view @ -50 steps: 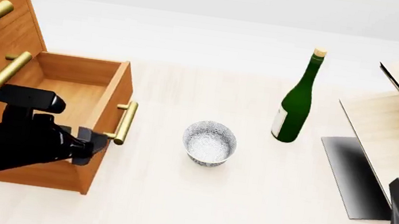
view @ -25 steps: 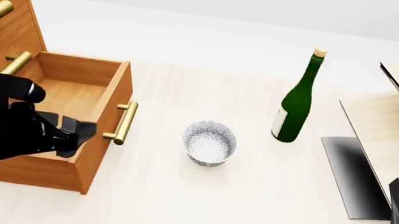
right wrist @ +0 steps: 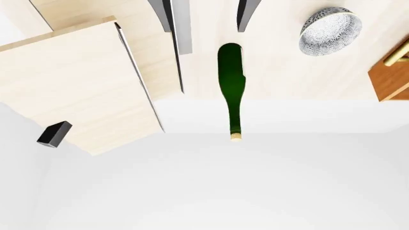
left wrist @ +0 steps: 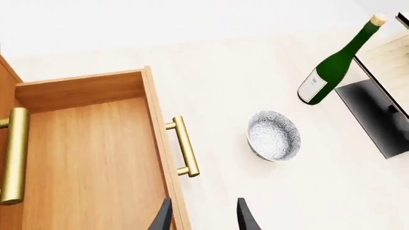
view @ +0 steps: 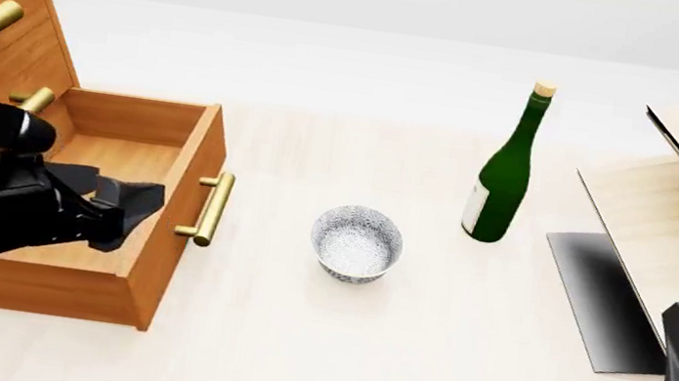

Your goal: Put the bowl in the bottom drawer of the cabinet and close it.

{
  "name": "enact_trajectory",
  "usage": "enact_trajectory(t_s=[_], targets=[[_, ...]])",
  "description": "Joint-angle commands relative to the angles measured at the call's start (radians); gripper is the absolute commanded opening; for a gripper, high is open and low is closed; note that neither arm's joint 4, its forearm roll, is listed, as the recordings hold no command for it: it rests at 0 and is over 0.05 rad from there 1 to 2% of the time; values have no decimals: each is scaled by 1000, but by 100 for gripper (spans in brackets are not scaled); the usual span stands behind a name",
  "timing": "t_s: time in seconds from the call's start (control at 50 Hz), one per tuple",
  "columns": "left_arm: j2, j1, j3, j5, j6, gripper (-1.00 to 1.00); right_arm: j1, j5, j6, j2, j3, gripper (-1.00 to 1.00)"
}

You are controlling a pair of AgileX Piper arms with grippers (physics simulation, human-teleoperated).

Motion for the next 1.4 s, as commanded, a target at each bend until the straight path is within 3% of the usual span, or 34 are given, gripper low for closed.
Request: enact_trajectory(t_s=[0.02, 0.5, 1.4], targets=[[-1, -38, -32, -9, -24, 100, 0, 0, 0, 0, 0, 100], [67, -139, -95, -61, -87, 100, 4, -4, -2, 7, 0, 100], [308, -199, -239, -141, -164, 100, 5, -5, -2, 9, 0, 100]])
